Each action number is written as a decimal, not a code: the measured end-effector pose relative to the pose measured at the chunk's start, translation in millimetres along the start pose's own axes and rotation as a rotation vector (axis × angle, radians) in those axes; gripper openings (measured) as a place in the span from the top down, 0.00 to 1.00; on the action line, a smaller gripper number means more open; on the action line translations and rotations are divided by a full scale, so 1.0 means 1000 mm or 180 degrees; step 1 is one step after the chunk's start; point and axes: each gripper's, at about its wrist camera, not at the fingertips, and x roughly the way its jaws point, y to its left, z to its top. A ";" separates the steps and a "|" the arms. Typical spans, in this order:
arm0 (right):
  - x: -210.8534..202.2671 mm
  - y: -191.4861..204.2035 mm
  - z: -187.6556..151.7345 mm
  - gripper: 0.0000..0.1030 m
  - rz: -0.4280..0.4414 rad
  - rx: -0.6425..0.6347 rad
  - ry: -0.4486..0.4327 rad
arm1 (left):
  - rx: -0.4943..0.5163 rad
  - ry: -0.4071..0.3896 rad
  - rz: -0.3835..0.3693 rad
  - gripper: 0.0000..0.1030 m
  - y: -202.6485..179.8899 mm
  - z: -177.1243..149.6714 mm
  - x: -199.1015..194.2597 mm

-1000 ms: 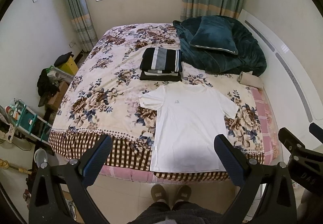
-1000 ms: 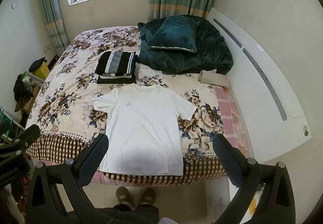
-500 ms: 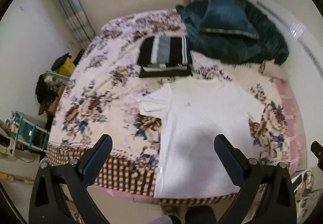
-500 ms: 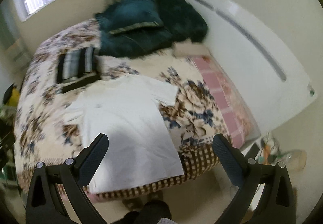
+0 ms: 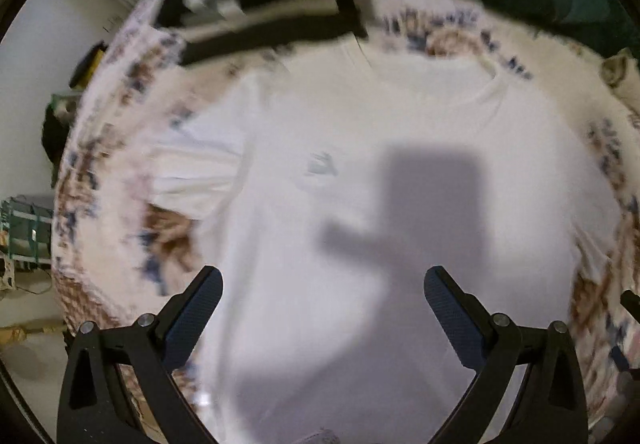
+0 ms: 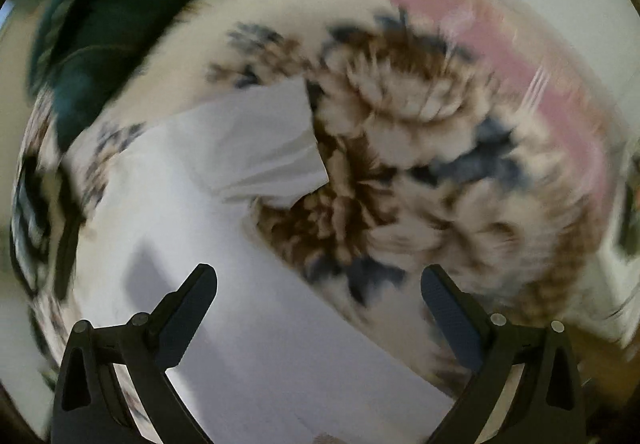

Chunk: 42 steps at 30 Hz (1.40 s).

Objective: Fold small clothes

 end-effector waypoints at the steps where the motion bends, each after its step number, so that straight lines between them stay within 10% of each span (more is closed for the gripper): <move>1: 0.018 -0.005 0.005 0.05 0.0074 0.0148 0.0062 | 0.0001 0.0038 0.0010 0.00 -0.006 0.002 0.010; 8: 0.107 -0.027 0.028 0.24 0.0732 0.1117 -0.0029 | -0.0029 0.0263 -0.0050 0.00 -0.029 0.014 0.074; 10: 0.111 -0.029 0.027 0.41 0.0856 0.1296 -0.0273 | -0.0074 0.0296 -0.0085 0.00 -0.026 0.014 0.081; 12: 0.114 -0.025 0.025 0.79 0.0914 0.1332 -0.0349 | -0.0130 0.0337 -0.0135 0.00 -0.021 0.013 0.083; 15: 0.113 -0.011 0.023 0.88 0.0874 0.1220 -0.0494 | -0.0187 0.0324 -0.0158 0.00 -0.012 0.014 0.081; 21: 0.064 0.062 0.024 0.90 0.0601 0.0405 -0.0984 | -0.0349 0.0154 -0.0166 0.00 0.023 0.013 0.059; 26: 0.049 0.186 -0.018 0.90 0.0436 -0.1167 -0.1227 | -0.0460 0.0008 -0.0078 0.00 0.052 0.007 0.053; 32: 0.108 0.270 -0.123 0.90 0.0071 -0.2890 -0.0657 | -0.0564 0.0083 0.0009 0.00 0.088 0.000 0.069; 34: 0.110 0.269 -0.136 0.78 0.0316 -0.2915 -0.0333 | -0.0614 0.0110 0.0008 0.00 0.102 0.000 0.073; 36: 0.094 0.257 -0.139 0.40 0.0506 -0.2720 -0.0317 | -0.0703 0.0122 -0.0003 0.00 0.121 -0.004 0.075; 42: 0.070 0.214 -0.126 0.34 0.0230 -0.2171 -0.0410 | -0.1382 0.0224 -0.0373 0.00 0.194 -0.009 0.090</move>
